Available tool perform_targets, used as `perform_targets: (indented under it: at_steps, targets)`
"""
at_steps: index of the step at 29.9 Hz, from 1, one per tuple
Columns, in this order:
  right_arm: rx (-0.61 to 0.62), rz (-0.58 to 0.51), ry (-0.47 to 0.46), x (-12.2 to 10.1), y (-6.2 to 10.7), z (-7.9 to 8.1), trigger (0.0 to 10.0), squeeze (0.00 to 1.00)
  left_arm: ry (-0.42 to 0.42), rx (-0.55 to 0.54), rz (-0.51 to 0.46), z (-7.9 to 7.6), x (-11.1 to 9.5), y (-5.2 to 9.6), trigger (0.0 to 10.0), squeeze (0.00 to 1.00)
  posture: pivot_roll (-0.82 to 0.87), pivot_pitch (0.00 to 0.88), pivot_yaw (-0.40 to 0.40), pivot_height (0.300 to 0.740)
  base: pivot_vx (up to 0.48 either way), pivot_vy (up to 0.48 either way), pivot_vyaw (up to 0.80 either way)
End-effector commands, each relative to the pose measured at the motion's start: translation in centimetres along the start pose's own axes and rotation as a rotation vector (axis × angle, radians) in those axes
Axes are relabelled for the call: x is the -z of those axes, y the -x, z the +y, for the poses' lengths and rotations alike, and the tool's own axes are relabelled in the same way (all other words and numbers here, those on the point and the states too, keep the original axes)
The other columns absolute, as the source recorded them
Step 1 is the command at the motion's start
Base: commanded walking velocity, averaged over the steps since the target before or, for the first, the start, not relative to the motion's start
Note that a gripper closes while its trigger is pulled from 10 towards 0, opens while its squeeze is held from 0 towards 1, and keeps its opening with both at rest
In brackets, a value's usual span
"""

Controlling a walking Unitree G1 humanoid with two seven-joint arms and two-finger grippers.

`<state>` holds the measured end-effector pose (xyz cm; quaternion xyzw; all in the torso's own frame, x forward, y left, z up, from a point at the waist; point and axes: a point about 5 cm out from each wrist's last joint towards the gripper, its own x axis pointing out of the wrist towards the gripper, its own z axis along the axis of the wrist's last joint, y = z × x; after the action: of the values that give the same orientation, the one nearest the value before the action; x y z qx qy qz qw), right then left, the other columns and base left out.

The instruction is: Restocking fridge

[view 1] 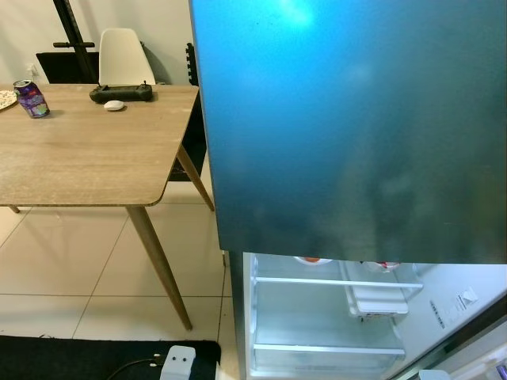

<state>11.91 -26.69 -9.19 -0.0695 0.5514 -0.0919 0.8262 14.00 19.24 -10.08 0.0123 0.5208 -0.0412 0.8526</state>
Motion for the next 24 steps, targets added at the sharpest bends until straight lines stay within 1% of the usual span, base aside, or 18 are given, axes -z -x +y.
perform_targets:
  at_steps: [1,6,15,24]
  targets:
    - [0.006,-0.004,-0.009,-0.02,0.0,-0.02,10.0,0.0,-0.005,0.012,0.025,-0.51,0.66,0.0,10.0,0.0,-0.07,0.0,-0.019,0.74,0.0,0.0,0.0]
    - [-0.004,0.011,0.005,0.41,0.01,0.35,10.0,0.0,-0.001,0.008,0.021,-0.37,0.63,0.02,10.0,0.0,-0.06,0.0,-0.021,0.74,0.0,0.0,0.0]
    - [-0.01,0.003,0.011,0.29,-0.02,0.73,10.0,0.0,-0.007,0.011,0.009,-0.34,0.07,-0.06,10.0,0.0,-0.08,0.0,-0.017,0.74,0.0,0.0,0.0]
    - [-0.015,0.01,0.016,0.52,0.0,0.86,10.0,0.0,-0.017,0.016,0.018,-0.52,0.19,-0.08,10.0,0.0,-0.08,0.0,-0.013,0.74,0.0,0.0,0.0]
